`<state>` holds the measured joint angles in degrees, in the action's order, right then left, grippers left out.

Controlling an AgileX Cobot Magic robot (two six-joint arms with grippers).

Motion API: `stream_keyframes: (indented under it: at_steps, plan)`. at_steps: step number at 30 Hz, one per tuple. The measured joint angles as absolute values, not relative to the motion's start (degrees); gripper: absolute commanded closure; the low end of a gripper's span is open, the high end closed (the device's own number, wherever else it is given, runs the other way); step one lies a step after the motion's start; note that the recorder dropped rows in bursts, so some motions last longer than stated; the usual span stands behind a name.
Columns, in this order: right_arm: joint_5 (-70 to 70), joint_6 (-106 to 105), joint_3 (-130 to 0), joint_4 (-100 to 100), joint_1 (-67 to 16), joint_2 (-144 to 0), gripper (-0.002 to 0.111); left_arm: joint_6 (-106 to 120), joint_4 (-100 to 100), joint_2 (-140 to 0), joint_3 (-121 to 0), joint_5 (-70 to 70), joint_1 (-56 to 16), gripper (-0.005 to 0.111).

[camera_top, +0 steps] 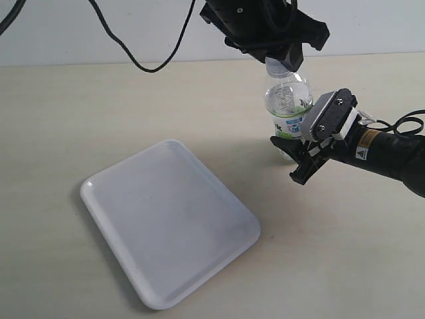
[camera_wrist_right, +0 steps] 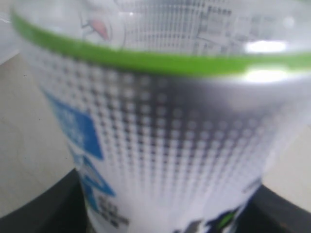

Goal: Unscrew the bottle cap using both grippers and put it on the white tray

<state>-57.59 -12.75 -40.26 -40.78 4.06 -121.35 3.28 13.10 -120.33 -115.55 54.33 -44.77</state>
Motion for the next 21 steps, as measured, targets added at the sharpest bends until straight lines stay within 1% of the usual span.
stream_keyframes:
  at_steps: [2,3,4,5,8,9,10,11,12,14,21]
  plan:
    - [-57.59,-12.75,-40.26,-40.78,4.06,-121.35,0.108,1.43,13.0,-120.33,-115.63,54.46,-44.77,0.106]
    - [-57.59,-12.75,-40.26,-40.78,4.06,-121.35,0.108,0.98,13.0,-120.33,-115.63,54.46,-44.77,0.103]
    - [-57.59,-12.75,-40.26,-40.78,4.06,-121.35,0.108,0.72,13.0,-120.33,-115.63,54.49,-44.77,0.097]
    - [-57.59,-12.75,-40.26,-40.78,4.06,-121.35,0.108,0.72,13.0,-120.33,-115.63,54.49,-44.77,0.088]
    - [-57.59,-12.75,-40.26,-40.78,4.06,-121.35,0.108,3.31,12.88,-120.33,-115.63,54.59,-44.77,0.05]
    - [-57.59,-12.75,-40.26,-40.78,4.06,-121.35,0.108,4.51,12.99,-120.33,-115.63,54.59,-44.77,0.039]
    - [-57.59,-12.75,-40.26,-40.78,4.06,-121.35,0.108,5.74,12.99,-120.33,-115.63,54.59,-44.77,0.03]
    - [-57.59,-12.75,-40.26,-40.78,4.06,-121.35,0.108,6.96,12.99,-120.33,-115.63,54.49,-44.77,0.026]
    - [-57.59,-12.75,-40.26,-40.78,4.06,-121.35,0.108,7.69,12.99,-120.33,-115.63,54.35,-44.77,0.023]
    - [-57.59,-12.75,-40.26,-40.78,4.06,-121.35,0.108,9.14,13.25,-120.33,-115.63,54.12,-44.88,0.021]
    - [-57.51,-12.75,-40.26,-40.55,4.06,-121.35,0.108,20.37,13.25,-119.05,-115.63,54.01,-44.88,0.021]
